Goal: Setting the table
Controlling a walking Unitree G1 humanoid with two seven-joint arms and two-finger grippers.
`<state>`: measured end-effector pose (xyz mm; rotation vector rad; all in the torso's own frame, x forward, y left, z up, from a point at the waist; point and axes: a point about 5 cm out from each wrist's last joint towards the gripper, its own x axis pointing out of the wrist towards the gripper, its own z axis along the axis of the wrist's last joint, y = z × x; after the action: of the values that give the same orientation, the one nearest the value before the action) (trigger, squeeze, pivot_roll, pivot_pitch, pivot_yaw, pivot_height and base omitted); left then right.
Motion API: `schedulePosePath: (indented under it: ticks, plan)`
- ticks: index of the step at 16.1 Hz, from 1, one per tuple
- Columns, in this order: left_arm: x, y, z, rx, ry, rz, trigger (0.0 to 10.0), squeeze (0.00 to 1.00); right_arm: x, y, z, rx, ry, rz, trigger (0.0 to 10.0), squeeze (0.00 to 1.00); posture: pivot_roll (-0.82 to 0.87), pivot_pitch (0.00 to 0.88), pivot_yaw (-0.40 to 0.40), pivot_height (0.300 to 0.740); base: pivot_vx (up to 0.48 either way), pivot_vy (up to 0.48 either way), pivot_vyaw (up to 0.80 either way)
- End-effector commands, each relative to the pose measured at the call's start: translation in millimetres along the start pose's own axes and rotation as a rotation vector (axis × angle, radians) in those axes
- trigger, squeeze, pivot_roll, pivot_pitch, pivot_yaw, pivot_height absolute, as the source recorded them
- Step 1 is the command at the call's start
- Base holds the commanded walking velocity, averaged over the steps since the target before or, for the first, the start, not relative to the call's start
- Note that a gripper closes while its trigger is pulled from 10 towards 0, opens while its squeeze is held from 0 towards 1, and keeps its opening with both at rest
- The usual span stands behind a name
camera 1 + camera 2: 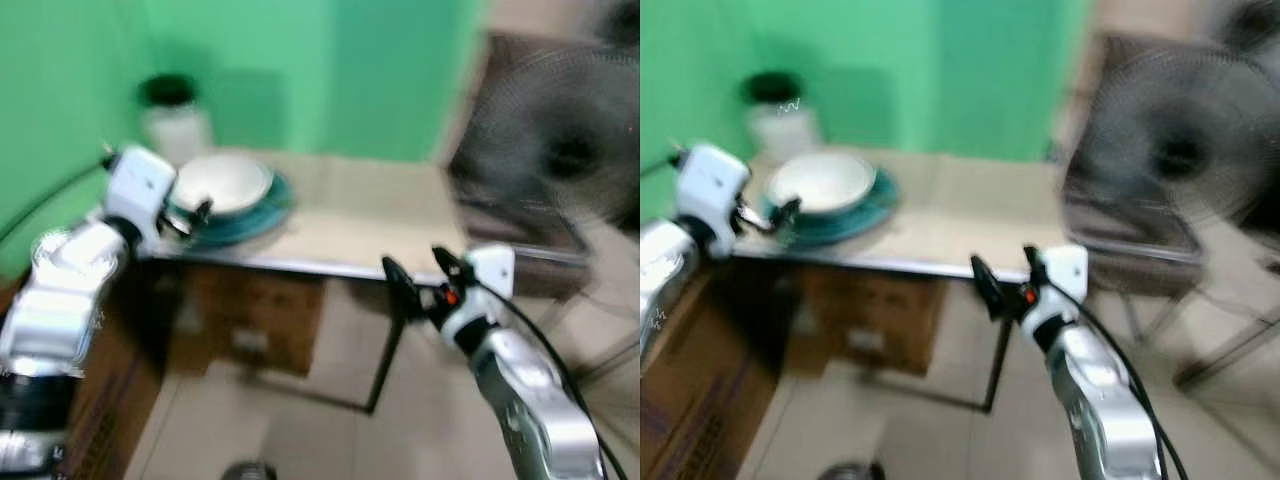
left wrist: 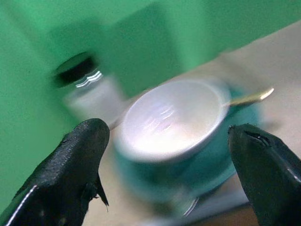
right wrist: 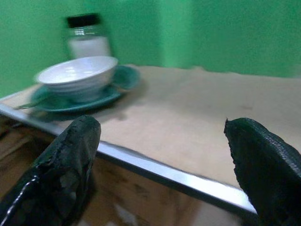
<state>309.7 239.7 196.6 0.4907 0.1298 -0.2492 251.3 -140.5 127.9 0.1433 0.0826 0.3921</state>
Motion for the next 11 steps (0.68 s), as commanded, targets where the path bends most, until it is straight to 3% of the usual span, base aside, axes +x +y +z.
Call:
schedulePosePath:
  ticks: [1, 2, 3, 5, 8, 11]
  plan:
    - [3.5, 0.7, 0.2, 0.022, 0.000, -0.024, 10.0, 1.00, 0.1, 2.8, 2.3, 0.000, -0.007, 0.015, 10.0, 0.00, 0.08, 0.000, 0.005, 0.740, 0.000, 0.000, 0.00]
    - [5.4, 2.2, 1.1, 0.026, -0.006, -0.010, 10.0, 0.36, 0.1, 2.8, 2.1, -0.005, -0.003, 0.012, 10.0, 0.00, 0.08, 0.000, 0.010, 0.740, 0.000, 0.000, 0.00]
    - [5.6, -1.0, 9.4, -0.014, -0.067, 0.003, 10.0, 0.00, -0.9, 2.4, 2.3, -0.002, -0.006, 0.008, 10.0, 0.00, 0.08, 0.000, 0.011, 0.740, 0.000, 0.000, 0.00]
    - [-0.1, -15.7, 9.7, -0.112, -0.103, 0.068, 10.0, 0.00, -5.1, -2.8, 1.0, -0.011, -0.008, -0.072, 10.0, 0.00, 0.07, 0.000, 0.009, 0.740, 0.000, 0.000, 0.00]
    - [-14.7, -48.5, 3.9, -0.176, -0.175, 0.165, 10.0, 0.00, -10.3, -14.5, -0.7, 0.027, -0.040, -0.251, 10.0, 0.00, 0.06, 0.000, -0.015, 0.740, 0.000, 0.000, 0.00]
    - [-22.3, -62.0, -2.0, -0.311, -0.176, 0.246, 10.0, 0.00, -7.8, -14.0, 4.1, -0.035, -0.052, -0.270, 10.0, 0.00, 0.06, 0.000, -0.023, 0.740, 0.000, 0.000, 0.00]
